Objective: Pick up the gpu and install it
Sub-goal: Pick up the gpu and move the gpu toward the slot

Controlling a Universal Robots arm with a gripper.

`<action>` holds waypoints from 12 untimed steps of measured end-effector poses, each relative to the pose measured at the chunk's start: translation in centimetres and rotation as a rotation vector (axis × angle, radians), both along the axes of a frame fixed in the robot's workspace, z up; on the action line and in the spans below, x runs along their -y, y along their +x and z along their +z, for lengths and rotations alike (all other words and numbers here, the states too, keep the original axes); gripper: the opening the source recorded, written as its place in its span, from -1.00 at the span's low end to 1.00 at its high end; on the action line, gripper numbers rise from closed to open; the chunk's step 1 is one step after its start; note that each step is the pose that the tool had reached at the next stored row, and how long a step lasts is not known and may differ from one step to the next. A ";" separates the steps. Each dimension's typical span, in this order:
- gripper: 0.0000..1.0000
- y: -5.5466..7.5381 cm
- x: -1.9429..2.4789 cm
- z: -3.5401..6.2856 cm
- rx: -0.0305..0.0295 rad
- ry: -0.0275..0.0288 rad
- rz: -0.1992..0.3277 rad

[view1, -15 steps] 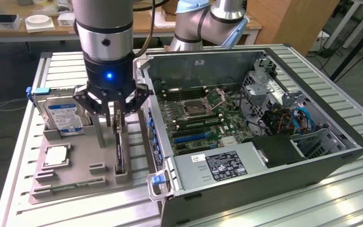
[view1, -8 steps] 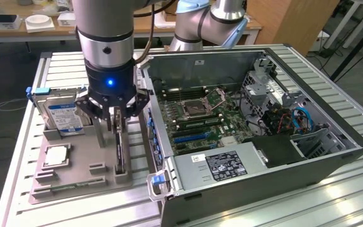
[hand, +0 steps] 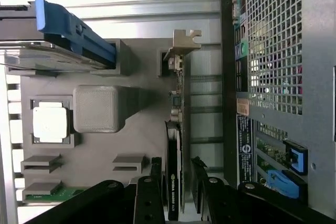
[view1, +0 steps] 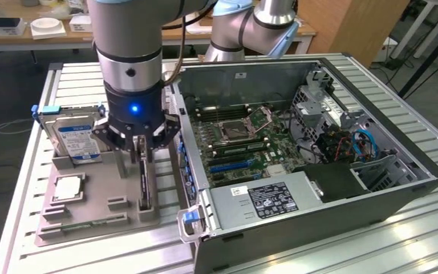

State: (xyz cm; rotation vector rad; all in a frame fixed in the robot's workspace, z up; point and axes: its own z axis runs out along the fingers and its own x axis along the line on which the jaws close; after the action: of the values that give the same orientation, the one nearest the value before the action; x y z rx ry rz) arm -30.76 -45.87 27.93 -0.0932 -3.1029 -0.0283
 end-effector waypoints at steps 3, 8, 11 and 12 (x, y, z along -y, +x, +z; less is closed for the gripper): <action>-0.29 0.0 0.00 -0.54 0.0000 0.0000 0.000; -0.29 0.0 0.04 -1.43 -0.0001 -0.0001 0.000; -0.29 0.1 0.08 -1.94 0.0002 -0.0001 0.000; -0.29 0.1 0.09 -2.11 0.0002 0.0000 0.000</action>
State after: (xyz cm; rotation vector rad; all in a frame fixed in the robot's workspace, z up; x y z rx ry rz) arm -30.70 -45.96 25.83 -0.0931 -3.1032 -0.0282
